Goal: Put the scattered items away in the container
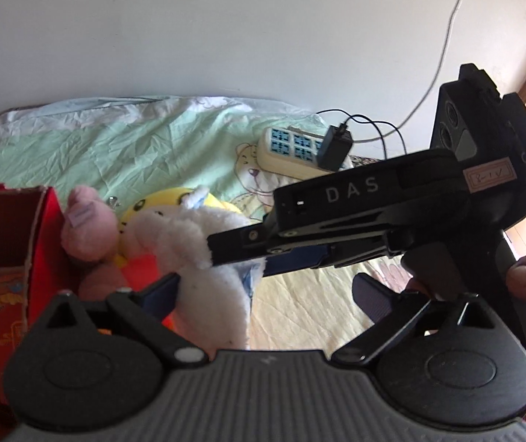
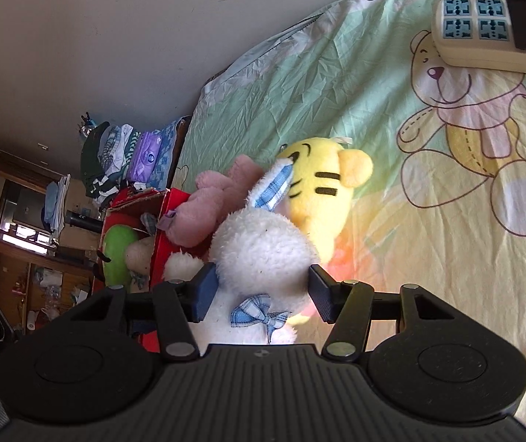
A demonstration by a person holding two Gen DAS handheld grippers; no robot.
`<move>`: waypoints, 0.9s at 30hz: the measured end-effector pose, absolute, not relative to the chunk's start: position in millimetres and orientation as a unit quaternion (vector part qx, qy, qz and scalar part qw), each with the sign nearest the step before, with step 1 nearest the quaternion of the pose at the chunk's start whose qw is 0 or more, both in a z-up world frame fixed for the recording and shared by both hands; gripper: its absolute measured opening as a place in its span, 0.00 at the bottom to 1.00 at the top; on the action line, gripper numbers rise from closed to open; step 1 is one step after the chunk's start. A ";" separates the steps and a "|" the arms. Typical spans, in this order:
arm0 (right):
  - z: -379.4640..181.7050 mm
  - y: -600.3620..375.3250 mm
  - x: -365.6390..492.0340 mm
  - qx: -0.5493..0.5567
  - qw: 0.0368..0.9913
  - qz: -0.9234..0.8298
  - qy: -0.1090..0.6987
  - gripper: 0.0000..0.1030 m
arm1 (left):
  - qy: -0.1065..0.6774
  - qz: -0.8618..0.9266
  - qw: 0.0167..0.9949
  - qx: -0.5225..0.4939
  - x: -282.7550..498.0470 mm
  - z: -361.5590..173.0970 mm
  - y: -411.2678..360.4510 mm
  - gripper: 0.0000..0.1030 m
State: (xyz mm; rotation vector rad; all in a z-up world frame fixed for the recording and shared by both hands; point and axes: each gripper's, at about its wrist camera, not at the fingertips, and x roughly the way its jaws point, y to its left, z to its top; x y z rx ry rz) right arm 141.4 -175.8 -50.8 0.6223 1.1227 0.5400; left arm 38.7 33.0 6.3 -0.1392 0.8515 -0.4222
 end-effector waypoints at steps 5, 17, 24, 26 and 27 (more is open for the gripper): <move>-58.5 -195.1 114.8 0.251 0.788 0.218 0.517 0.52 | 0.424 -0.256 0.867 -0.055 20.9 -13.4 -1.1 0.96; -94.6 -209.9 86.9 0.234 0.814 0.141 0.513 0.46 | 0.457 -0.232 0.859 0.021 8.4 -70.3 -20.3 0.93; -87.6 -207.5 111.8 0.250 0.824 0.166 0.481 0.59 | 0.461 -0.218 0.860 0.006 13.6 -73.6 -1.7 0.93; -89.3 -197.9 121.1 0.248 0.825 0.181 0.475 0.59 | 0.460 -0.220 0.860 0.004 17.1 -73.9 -3.3 0.93; -91.4 -193.4 125.3 0.247 0.825 0.189 0.472 0.58 | 0.456 -0.223 0.862 0.007 17.9 -73.6 -6.4 0.93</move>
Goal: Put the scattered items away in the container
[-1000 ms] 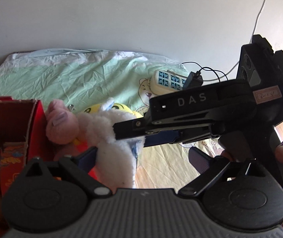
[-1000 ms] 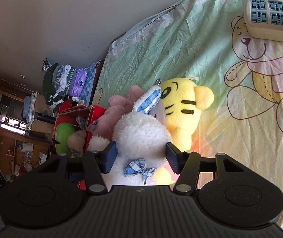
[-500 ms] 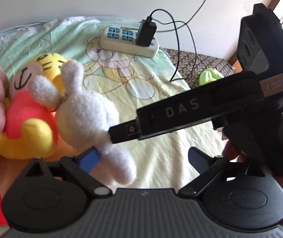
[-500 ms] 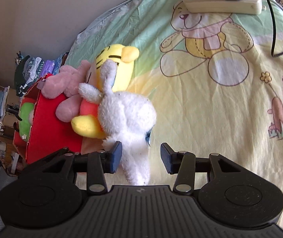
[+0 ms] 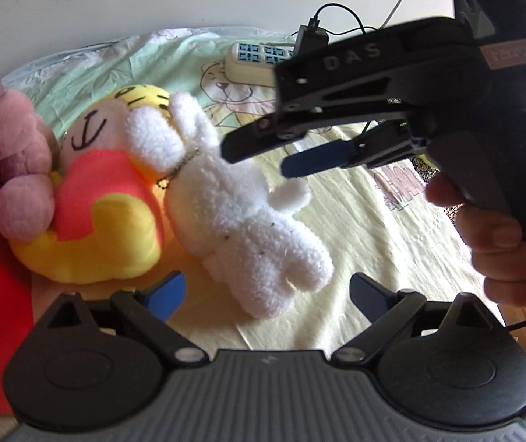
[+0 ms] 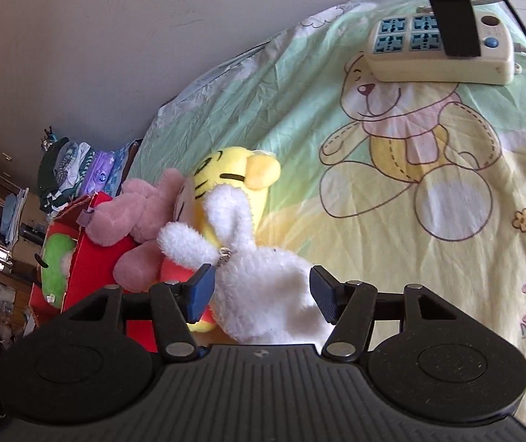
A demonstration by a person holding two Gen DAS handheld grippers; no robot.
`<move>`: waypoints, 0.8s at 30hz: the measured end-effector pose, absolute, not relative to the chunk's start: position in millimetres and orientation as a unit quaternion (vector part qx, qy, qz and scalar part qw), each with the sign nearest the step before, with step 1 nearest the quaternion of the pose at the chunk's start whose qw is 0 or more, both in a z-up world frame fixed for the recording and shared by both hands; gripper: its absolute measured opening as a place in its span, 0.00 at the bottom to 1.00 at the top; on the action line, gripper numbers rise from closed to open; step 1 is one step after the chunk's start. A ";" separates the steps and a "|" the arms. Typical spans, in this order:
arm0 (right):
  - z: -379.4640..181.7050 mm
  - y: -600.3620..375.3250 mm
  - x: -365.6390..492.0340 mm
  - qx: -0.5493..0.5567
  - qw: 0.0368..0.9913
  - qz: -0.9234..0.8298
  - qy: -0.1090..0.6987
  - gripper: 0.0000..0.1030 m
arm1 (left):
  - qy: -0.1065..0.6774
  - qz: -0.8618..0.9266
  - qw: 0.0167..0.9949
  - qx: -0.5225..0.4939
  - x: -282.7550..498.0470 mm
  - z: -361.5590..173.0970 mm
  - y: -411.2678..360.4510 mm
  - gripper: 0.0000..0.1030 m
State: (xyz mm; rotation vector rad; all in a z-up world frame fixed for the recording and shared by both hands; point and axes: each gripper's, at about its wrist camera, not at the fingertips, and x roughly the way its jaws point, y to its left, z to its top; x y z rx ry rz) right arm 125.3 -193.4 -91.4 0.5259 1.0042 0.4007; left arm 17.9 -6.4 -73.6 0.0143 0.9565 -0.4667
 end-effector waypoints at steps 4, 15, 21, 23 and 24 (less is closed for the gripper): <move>-101.8 -189.3 134.1 0.236 0.824 0.172 0.486 0.52 | 0.447 -0.223 0.866 0.031 25.9 -79.7 -17.5 0.92; -100.9 -260.2 102.9 0.236 0.849 0.075 0.468 0.50 | 0.416 -0.283 0.864 0.036 51.1 -70.9 -60.3 0.93; -105.4 -311.8 78.6 0.317 0.834 0.040 0.450 0.51 | 0.408 -0.341 0.845 0.057 49.9 -64.3 -101.2 0.93; -105.4 -325.0 72.3 0.336 0.831 0.033 0.442 0.53 | 0.407 -0.347 0.843 0.063 46.2 -67.4 -109.5 0.93; -105.4 -329.3 70.5 0.347 0.829 0.038 0.438 0.55 | 0.404 -0.354 0.841 0.066 42.5 -68.1 -112.9 0.93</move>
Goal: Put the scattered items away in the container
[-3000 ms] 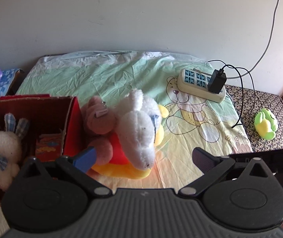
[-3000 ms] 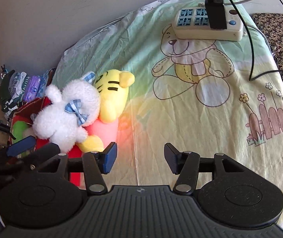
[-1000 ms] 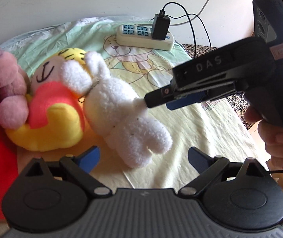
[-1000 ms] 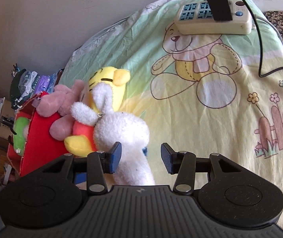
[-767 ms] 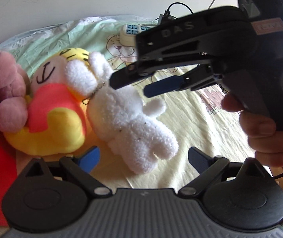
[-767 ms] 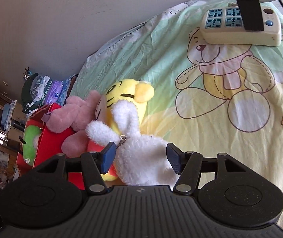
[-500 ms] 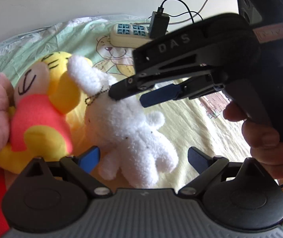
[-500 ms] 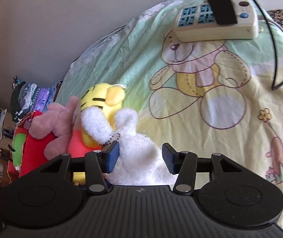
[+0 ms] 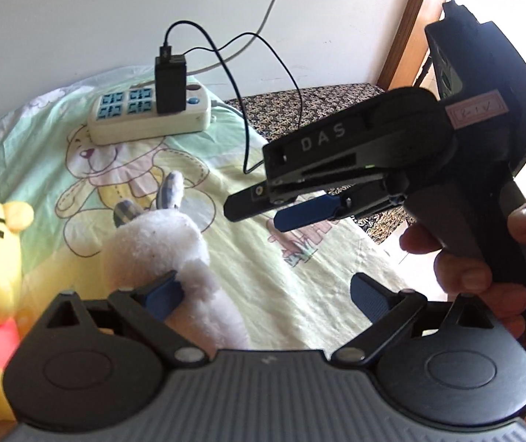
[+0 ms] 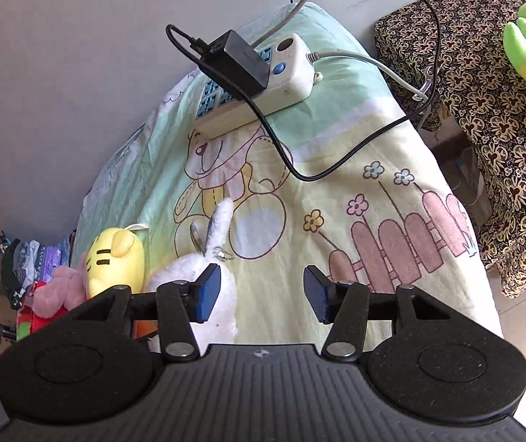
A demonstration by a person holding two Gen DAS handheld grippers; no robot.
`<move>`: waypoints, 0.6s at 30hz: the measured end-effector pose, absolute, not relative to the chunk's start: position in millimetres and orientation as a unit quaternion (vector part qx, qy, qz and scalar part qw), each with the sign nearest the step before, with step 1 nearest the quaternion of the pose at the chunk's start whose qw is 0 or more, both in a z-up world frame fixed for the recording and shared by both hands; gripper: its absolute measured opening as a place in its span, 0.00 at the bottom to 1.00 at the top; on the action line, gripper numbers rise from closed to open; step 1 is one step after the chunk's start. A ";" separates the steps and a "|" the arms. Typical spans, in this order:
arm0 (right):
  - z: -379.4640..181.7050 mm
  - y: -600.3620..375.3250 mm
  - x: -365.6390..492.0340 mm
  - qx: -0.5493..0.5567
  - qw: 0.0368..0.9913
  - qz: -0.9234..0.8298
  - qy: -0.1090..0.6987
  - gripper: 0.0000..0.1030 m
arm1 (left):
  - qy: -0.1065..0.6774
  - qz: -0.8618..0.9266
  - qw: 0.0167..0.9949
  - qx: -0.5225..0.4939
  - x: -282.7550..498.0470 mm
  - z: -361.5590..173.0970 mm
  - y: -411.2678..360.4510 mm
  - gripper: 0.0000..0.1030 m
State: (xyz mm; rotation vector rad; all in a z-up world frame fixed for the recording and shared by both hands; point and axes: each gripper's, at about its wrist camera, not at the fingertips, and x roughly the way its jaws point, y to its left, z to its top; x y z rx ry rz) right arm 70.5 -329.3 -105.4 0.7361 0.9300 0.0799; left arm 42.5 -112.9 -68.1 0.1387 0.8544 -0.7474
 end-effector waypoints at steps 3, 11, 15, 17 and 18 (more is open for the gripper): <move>-104.2 -332.0 69.2 0.359 0.824 0.055 0.436 0.56 | 0.405 -0.382 0.828 0.062 37.8 -66.4 -117.4 0.94; -108.3 -321.0 76.7 0.333 0.821 0.099 0.453 0.62 | 0.408 -0.408 0.816 0.042 24.8 -56.1 -97.8 0.94; -115.4 -323.2 79.2 0.355 0.811 0.103 0.453 0.64 | 0.430 -0.345 0.834 0.018 52.3 -67.2 -74.5 0.94; -115.4 -322.0 80.8 0.358 0.809 0.108 0.453 0.64 | 0.448 -0.326 0.832 -0.005 67.5 -76.9 -68.1 0.89; -115.4 -320.9 81.6 0.357 0.809 0.111 0.454 0.64 | 0.458 -0.318 0.830 -0.017 76.9 -82.8 -66.8 0.88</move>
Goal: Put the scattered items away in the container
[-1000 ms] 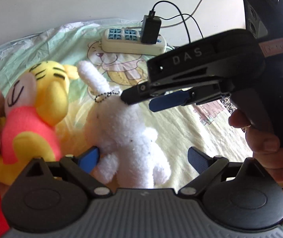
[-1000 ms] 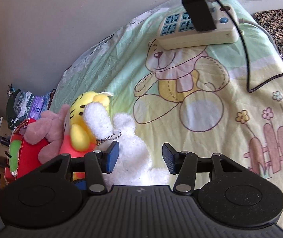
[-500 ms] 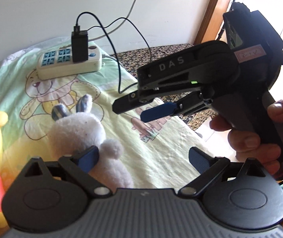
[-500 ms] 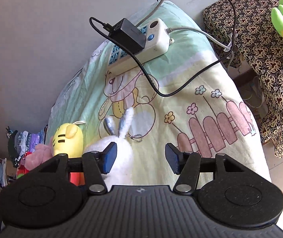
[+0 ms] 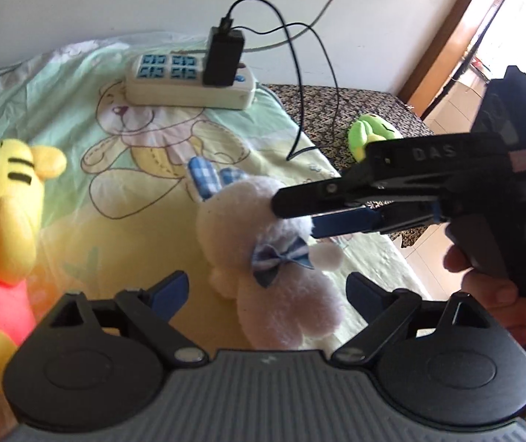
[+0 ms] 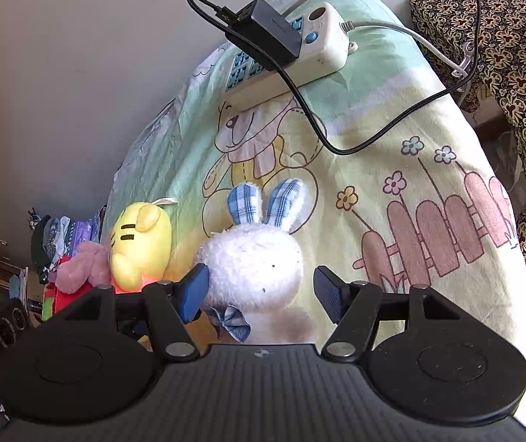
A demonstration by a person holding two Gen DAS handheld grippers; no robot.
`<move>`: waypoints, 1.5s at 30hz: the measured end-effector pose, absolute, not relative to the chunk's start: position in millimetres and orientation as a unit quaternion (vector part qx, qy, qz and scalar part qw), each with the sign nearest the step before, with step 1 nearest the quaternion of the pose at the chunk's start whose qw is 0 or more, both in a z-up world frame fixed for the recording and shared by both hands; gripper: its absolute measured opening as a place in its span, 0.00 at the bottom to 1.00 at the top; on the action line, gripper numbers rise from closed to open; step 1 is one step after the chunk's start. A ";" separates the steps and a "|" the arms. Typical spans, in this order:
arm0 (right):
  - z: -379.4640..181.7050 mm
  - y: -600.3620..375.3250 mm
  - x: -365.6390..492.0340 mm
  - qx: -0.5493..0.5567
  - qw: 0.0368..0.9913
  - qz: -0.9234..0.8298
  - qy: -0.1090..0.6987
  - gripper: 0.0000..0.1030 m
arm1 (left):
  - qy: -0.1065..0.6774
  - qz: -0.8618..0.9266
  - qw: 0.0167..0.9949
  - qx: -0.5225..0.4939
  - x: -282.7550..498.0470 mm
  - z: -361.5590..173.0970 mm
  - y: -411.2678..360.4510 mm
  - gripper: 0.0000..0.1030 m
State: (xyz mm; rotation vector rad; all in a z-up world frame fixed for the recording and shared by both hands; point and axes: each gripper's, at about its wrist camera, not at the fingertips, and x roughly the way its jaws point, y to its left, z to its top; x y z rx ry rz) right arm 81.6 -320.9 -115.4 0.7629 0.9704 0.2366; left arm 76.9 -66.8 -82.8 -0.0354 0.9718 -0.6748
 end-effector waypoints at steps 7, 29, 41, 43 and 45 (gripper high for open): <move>-124.7 -322.2 86.6 0.373 0.798 0.122 0.458 0.67 | 0.484 -0.311 0.817 -0.040 93.8 -102.4 -82.9 0.75; -114.3 -306.6 72.8 0.411 0.783 0.158 0.441 0.55 | 0.479 -0.294 0.827 -0.012 86.6 -84.9 -78.9 0.61; -73.2 -260.8 41.1 0.394 0.801 0.194 0.408 0.55 | 0.454 -0.257 0.853 0.014 36.1 -35.7 -42.7 0.61; -68.1 -251.9 35.2 0.390 0.804 0.200 0.402 0.55 | 0.450 -0.250 0.857 0.011 26.4 -28.6 -34.8 0.61; -64.0 -242.7 30.3 0.386 0.807 0.206 0.397 0.55 | 0.446 -0.244 0.861 0.007 18.1 -22.9 -26.3 0.61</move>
